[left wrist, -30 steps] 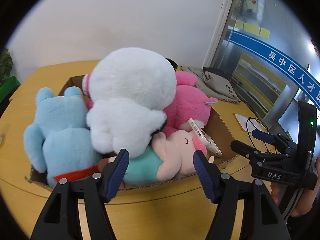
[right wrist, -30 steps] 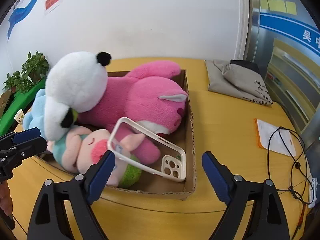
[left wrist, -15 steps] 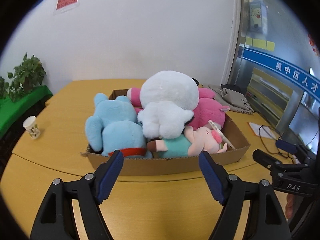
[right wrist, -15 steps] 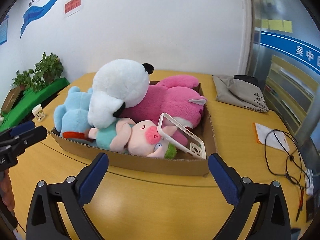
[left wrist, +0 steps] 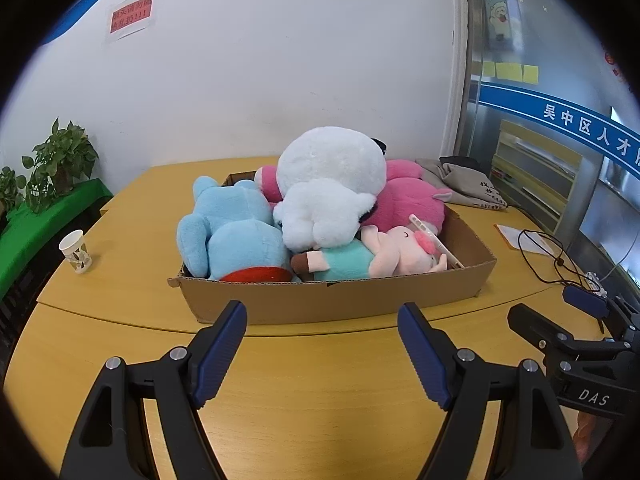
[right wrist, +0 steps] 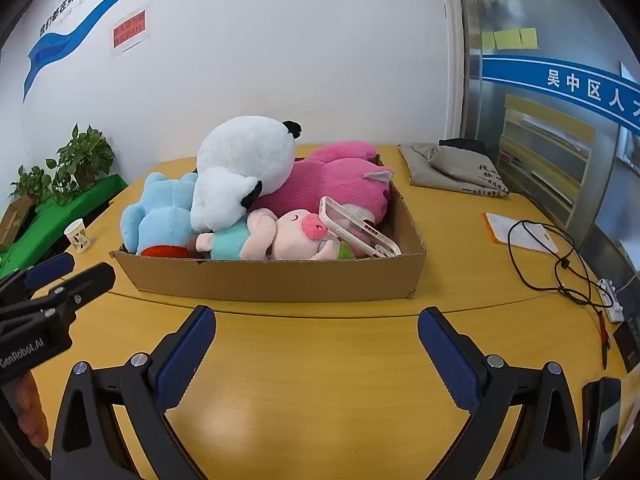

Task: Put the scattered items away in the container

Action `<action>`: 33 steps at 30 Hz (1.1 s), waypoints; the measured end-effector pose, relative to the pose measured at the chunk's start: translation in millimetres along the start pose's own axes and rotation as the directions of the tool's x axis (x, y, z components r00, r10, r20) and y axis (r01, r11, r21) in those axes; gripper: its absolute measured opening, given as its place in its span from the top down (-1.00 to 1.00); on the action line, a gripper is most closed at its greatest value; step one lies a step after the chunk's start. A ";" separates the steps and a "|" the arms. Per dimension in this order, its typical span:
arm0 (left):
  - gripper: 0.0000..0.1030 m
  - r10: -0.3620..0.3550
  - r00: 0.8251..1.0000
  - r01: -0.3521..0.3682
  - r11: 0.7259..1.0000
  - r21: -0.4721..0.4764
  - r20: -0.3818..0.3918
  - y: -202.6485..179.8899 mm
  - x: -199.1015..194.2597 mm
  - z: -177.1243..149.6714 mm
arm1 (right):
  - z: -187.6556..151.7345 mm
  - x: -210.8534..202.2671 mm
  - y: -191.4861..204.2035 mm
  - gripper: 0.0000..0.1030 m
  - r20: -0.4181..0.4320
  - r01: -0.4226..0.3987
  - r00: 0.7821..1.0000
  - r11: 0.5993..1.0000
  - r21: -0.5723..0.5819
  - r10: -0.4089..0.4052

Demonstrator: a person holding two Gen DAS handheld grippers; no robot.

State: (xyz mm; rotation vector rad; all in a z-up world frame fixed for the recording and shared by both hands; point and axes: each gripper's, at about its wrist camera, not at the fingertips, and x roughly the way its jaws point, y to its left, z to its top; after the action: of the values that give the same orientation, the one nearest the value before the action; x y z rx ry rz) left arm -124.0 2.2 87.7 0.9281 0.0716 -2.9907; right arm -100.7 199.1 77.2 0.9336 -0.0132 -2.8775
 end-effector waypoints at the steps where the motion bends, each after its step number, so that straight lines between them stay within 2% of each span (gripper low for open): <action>1: -0.51 0.005 1.000 -0.005 1.000 -0.006 0.000 0.0 0.3 -0.1 | 0.9 -0.7 -0.8 -0.99 0.004 0.005 1.000 1.000 0.000 -0.005; 6: -0.51 0.019 1.000 -0.019 1.000 -0.017 -0.017 2.0 4.9 -3.6 | 1.4 1.3 -1.5 -0.99 0.019 0.055 0.998 0.998 -0.037 -0.054; 15: -0.52 0.012 0.999 -0.013 1.000 -0.019 -0.041 -0.4 8.3 -9.1 | -5.6 6.9 -4.7 -0.99 -0.009 0.067 0.998 0.997 -0.036 -0.068; 18: -0.56 0.025 0.999 -0.025 1.000 0.002 -0.034 -5.9 6.7 -11.8 | -7.1 5.6 -6.0 -0.99 -0.011 0.070 0.997 0.997 -0.034 -0.070; 23: -0.57 0.005 0.999 -0.004 1.000 0.022 -0.035 -11.9 6.1 -13.7 | -9.5 4.0 -3.2 -0.99 -0.015 0.076 0.997 0.996 -0.047 -0.077; 29: -0.57 -0.010 0.998 0.009 1.000 -0.017 -0.064 -4.8 9.8 -15.1 | -11.7 3.6 0.2 -0.99 -0.022 0.076 0.997 0.996 -0.054 -0.077; 33: -0.57 0.017 0.997 -0.018 1.000 -0.013 -0.073 -3.3 10.0 -18.6 | -13.4 5.0 3.8 -0.99 -0.029 0.070 0.997 0.996 -0.058 -0.072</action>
State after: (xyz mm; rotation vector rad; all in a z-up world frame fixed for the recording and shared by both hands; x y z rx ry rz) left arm -121.8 6.4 66.9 1.0306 0.0841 -2.9368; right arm -96.4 195.1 63.6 0.9874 0.1061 -2.9102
